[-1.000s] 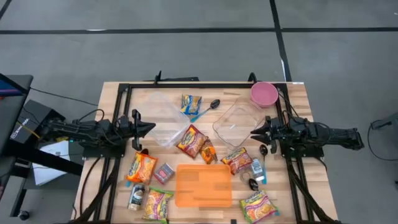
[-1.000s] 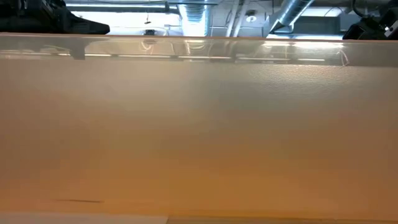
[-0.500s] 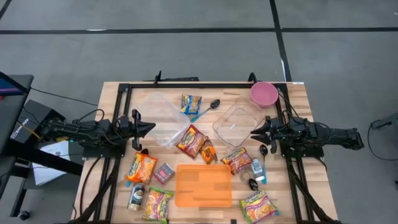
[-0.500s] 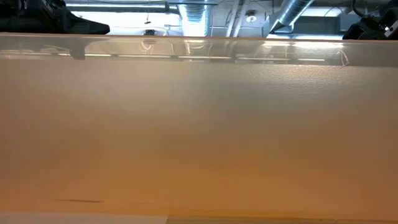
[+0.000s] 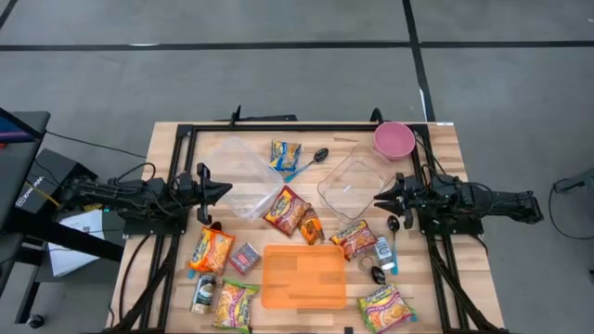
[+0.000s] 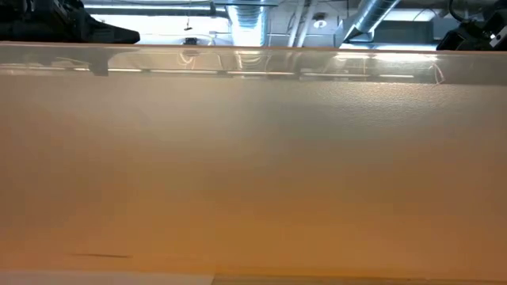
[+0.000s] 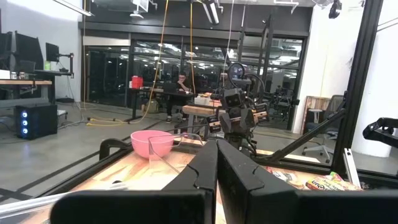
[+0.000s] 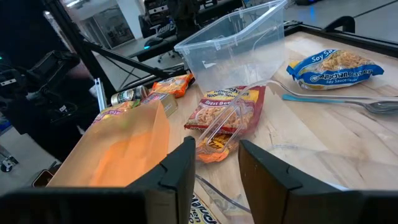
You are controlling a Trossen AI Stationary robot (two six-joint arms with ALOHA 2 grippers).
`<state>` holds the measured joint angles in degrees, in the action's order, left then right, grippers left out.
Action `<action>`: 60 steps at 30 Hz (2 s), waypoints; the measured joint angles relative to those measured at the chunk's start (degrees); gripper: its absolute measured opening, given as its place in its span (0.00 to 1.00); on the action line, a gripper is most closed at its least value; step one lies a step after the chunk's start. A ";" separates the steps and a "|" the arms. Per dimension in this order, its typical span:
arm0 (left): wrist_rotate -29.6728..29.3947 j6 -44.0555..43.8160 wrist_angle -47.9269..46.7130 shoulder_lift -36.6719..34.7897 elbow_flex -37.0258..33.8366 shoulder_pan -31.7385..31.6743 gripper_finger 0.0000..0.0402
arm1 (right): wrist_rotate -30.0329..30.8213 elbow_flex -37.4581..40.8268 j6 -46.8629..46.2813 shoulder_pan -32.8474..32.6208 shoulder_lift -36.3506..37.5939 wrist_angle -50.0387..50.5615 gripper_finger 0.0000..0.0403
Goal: Pick & Place Food Item
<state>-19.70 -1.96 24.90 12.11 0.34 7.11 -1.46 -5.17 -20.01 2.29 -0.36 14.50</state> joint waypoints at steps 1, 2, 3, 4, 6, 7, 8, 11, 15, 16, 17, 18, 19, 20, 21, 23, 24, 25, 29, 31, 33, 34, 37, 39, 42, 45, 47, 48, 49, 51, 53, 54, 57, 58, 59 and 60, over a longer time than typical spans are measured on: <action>0.01 0.00 -0.01 0.00 0.01 0.00 0.01 | -0.01 0.00 0.00 0.00 0.02 0.00 0.29; 0.00 0.00 0.00 -0.01 0.02 0.00 0.01 | -0.01 0.01 0.00 0.01 0.02 0.00 0.29; 0.02 0.00 0.01 -0.01 0.00 -0.02 0.01 | -0.01 0.00 0.00 -0.01 0.02 0.00 0.29; 0.00 0.00 0.01 -0.01 0.00 0.00 0.01 | -0.01 0.00 0.00 0.00 0.01 0.00 0.29; 0.01 0.00 0.00 0.00 0.02 -0.01 0.01 | -0.01 0.00 0.00 -0.01 0.00 0.00 0.29; 0.01 0.00 0.00 -0.01 0.01 -0.01 0.01 | -0.01 0.00 0.00 0.00 0.00 0.00 0.29; 0.02 0.00 0.01 0.01 0.01 0.00 0.01 | -0.01 0.00 0.00 -0.01 0.00 0.00 0.29; 0.00 0.00 0.00 0.01 0.02 -0.02 0.01 | -0.01 0.02 0.00 0.01 0.00 0.00 0.29; 0.02 -0.33 0.08 -0.01 0.00 -0.01 0.01 | -0.01 0.00 0.00 0.01 0.00 0.00 0.29; 0.04 -1.66 0.16 0.00 0.00 -0.02 0.01 | -0.01 0.02 0.00 -0.01 0.02 0.00 0.29; 0.06 -4.42 0.50 0.01 0.01 0.00 0.01 | -0.01 0.00 0.00 0.01 0.02 0.00 0.29; 0.06 -8.57 1.37 0.01 0.01 0.00 0.01 | -0.01 0.00 0.00 0.01 0.00 0.00 0.29; 0.04 -13.44 2.79 0.01 0.02 -0.01 0.01 | -0.01 0.00 0.00 0.01 0.02 0.00 0.29; 0.04 -18.70 4.70 0.01 0.01 -0.02 0.01 | -0.01 0.01 0.00 0.00 0.01 0.00 0.29; 0.04 -23.93 6.24 0.01 0.01 -0.04 0.01 | -0.01 0.00 0.00 0.00 0.01 0.00 0.29; 0.03 -32.14 7.30 0.07 0.01 -0.04 0.01 | -0.01 0.02 0.00 0.01 0.02 0.00 0.29; 0.04 -35.18 7.62 0.12 0.02 -0.04 0.01 | -0.01 0.00 0.00 0.01 0.01 0.00 0.29; 0.04 -37.87 7.66 0.12 0.00 -0.04 0.01 | -0.01 0.00 0.00 0.01 0.00 0.00 0.29; -0.71 -42.92 8.27 0.12 0.02 -0.04 0.01 | -0.01 0.00 0.00 -0.01 0.02 0.00 0.29; -1.79 -43.17 8.93 0.10 0.00 -0.04 0.01 | -0.01 0.00 0.00 0.00 0.00 0.00 0.29; -2.64 -43.19 8.99 0.12 0.02 -0.04 0.01 | -0.01 0.01 0.00 0.01 0.01 0.00 0.29; -3.07 -43.17 9.01 0.12 0.02 -0.04 0.01 | -0.01 0.01 0.00 0.01 0.02 0.00 0.29; -3.21 -42.07 9.06 0.12 0.01 -0.04 0.01 | -0.01 0.02 0.00 0.01 0.02 0.00 0.29; -4.10 -41.59 9.07 0.12 0.02 -0.04 0.01 | -0.01 0.00 0.05 0.00 0.00 0.00 0.29; -8.50 -41.50 9.08 0.12 0.01 -0.04 0.01 | 2.26 0.02 11.52 0.24 0.02 -0.29 0.29; -11.57 -41.42 9.17 0.12 0.01 -0.04 0.03 | 4.33 0.04 21.79 0.25 0.02 -0.57 0.29; -12.09 -41.38 10.60 0.12 0.00 -0.04 0.07 | 4.38 0.04 22.65 0.25 0.00 -0.57 0.29; -12.28 -41.19 11.82 0.12 0.00 -0.04 0.10 | 4.43 0.04 22.58 0.25 0.01 -0.59 0.29; -12.32 -40.20 13.34 0.12 0.02 -0.04 0.13 | 4.45 0.04 21.94 0.25 0.00 -0.59 0.29; -12.32 -36.82 17.08 0.12 0.00 -0.04 0.19 | 4.52 0.06 21.53 0.26 0.01 -0.86 0.29; -12.33 -31.84 21.13 0.10 0.01 -0.04 0.26 | 4.55 0.17 21.51 0.58 0.00 -1.66 0.29; -12.33 -29.22 23.00 0.10 0.01 -0.04 0.29 | 4.53 0.20 21.49 0.56 0.00 -2.28 0.29; -11.78 -21.72 28.52 0.10 0.00 -0.04 0.38 | 4.49 0.20 20.43 0.23 0.00 -6.98 0.29; -11.55 -19.73 29.61 0.10 0.00 -0.04 0.41 | 4.47 0.20 17.91 0.01 0.00 -9.51 0.29; -11.40 -18.28 30.22 0.10 0.02 -0.04 0.44 | 4.47 0.20 14.11 -0.09 0.00 -12.65 0.29; -11.39 -16.99 30.94 0.12 0.01 -0.04 0.47 | 4.49 0.20 10.00 -0.06 0.00 -16.10 0.29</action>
<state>-31.09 -18.94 55.83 12.23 0.35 7.07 3.03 -4.97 -10.01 2.23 -0.36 -1.60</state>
